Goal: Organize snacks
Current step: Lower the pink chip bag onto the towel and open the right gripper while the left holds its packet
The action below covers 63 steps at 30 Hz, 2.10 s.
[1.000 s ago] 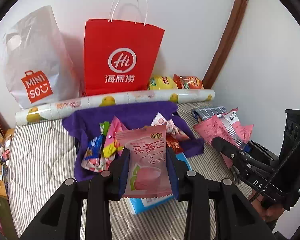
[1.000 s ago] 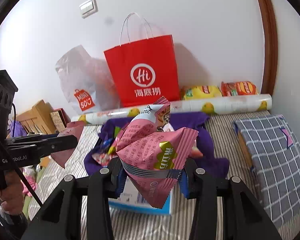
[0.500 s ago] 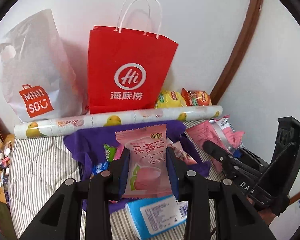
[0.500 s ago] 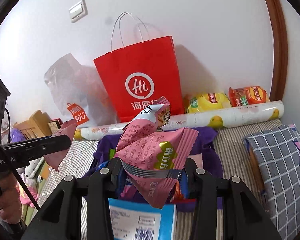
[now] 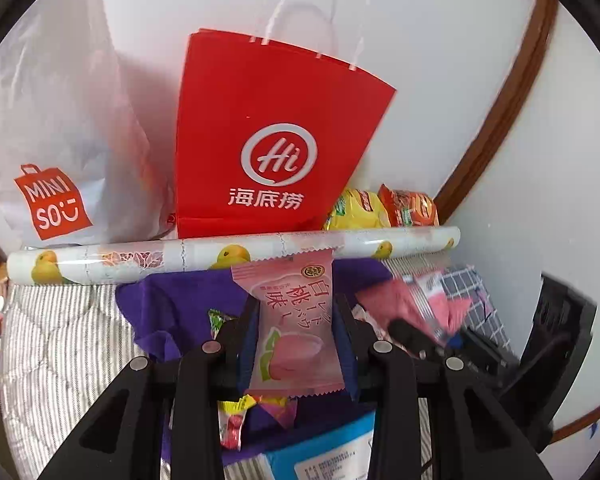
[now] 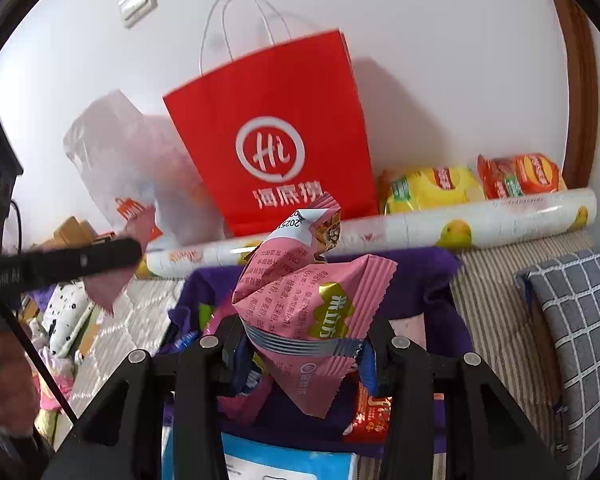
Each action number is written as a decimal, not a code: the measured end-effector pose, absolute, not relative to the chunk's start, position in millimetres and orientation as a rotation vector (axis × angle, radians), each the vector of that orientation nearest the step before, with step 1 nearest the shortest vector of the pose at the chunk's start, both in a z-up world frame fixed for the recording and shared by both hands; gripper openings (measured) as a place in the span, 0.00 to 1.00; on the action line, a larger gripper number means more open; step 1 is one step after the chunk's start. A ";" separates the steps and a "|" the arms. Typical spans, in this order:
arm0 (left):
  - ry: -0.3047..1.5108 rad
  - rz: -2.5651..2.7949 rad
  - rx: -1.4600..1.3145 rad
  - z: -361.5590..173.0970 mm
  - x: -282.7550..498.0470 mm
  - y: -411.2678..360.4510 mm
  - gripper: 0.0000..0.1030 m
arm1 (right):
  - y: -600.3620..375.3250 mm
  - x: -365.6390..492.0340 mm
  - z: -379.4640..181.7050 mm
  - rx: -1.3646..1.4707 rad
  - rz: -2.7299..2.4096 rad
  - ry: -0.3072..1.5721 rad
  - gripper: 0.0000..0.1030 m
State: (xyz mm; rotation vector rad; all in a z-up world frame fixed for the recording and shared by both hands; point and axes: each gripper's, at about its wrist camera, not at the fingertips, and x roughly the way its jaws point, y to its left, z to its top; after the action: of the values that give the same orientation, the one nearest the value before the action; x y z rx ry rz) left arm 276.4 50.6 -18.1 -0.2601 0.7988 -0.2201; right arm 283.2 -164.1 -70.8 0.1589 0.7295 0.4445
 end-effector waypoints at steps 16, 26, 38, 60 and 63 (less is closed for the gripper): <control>0.884 -0.145 -0.323 -48.5 300.7 83.1 0.32 | -186.7 295.2 -98.8 0.241 0.428 0.792 0.42; 0.904 -0.152 -0.322 -53.8 304.0 79.5 0.32 | -157.0 294.1 -113.9 0.137 0.510 0.866 0.42; 0.984 -0.212 -0.346 -75.2 314.8 62.2 0.32 | -152.7 301.4 -130.7 0.099 0.503 0.926 0.44; 1.057 -0.278 -0.260 -100.6 321.3 21.3 0.32 | -168.1 293.5 -110.1 0.154 0.498 0.826 0.58; 1.063 -0.279 -0.253 -102.7 321.9 17.6 0.32 | -173.2 290.1 -103.6 0.205 0.535 0.791 0.58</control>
State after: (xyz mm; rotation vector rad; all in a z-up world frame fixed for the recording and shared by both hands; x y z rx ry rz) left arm 321.9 17.6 -102.7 -0.2528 1.0632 -0.2787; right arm 290.1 -173.2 -103.6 0.2046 0.7908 0.5354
